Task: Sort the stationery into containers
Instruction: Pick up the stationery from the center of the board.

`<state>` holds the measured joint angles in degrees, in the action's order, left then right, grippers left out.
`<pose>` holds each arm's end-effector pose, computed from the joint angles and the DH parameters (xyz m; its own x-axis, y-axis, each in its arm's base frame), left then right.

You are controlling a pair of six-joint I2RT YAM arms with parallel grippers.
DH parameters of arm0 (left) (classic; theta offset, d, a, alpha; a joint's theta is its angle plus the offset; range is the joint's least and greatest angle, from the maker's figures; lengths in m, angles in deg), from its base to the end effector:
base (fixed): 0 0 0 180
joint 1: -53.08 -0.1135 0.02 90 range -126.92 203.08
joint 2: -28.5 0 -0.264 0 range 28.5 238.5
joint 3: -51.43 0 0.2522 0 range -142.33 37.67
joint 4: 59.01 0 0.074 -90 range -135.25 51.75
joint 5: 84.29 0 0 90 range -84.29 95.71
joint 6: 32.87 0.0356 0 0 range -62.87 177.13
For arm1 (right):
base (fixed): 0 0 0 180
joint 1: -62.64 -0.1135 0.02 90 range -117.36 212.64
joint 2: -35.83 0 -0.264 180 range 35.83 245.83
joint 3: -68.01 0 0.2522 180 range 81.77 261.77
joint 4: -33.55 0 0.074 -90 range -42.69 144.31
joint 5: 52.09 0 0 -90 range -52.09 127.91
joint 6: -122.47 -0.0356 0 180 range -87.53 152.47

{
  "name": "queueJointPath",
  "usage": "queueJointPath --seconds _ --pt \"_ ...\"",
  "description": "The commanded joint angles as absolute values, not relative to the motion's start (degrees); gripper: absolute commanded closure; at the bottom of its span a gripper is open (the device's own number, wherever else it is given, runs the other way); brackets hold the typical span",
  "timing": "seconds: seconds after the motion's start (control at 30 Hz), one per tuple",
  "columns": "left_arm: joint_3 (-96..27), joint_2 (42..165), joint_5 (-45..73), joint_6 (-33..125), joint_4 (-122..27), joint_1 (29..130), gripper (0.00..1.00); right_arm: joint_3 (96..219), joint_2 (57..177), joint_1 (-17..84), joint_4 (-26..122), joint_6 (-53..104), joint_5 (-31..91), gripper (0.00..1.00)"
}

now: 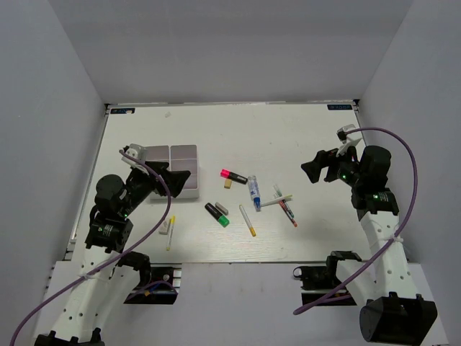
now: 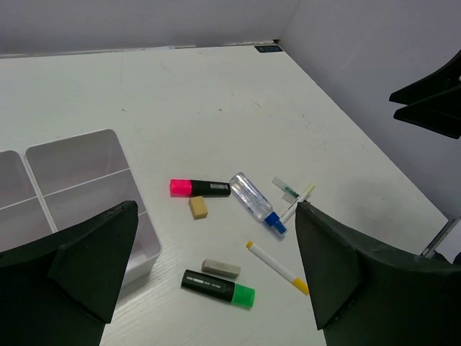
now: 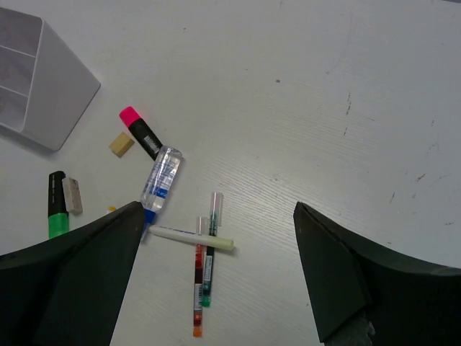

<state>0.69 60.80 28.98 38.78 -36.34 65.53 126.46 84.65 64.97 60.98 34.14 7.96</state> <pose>0.1361 -0.0445 0.3265 -0.2518 -0.2406 -0.9374 0.5305 0.7758 -0.3416 0.1952 0.0098 0.3223 -0.2925 -0.0134 -0.9562 -0.4484 0.8851 0.1248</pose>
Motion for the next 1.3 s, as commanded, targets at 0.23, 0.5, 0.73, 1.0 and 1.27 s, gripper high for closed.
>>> queueJointPath --seconds 0.23,0.5,0.73,1.0,1.27 --pt "1.10 61.81 31.99 38.49 -36.46 65.13 0.04 127.21 82.41 64.66 62.60 39.75 5.04 0.10" --pt "0.41 64.36 29.90 37.88 -33.66 65.65 0.70 130.02 83.73 64.31 73.76 55.93 -0.67 0.10" --pt "-4.43 70.15 19.86 38.49 -18.11 66.71 0.63 131.51 84.52 63.69 78.34 61.84 -0.06 0.10" --pt "-5.13 75.16 17.24 34.63 -9.59 66.71 0.36 130.81 82.85 62.81 76.05 60.95 -0.32 0.90" --pt "-7.51 79.72 10.82 28.57 -0.26 66.71 0.36 129.67 83.73 62.99 73.24 62.35 -3.13 0.50"
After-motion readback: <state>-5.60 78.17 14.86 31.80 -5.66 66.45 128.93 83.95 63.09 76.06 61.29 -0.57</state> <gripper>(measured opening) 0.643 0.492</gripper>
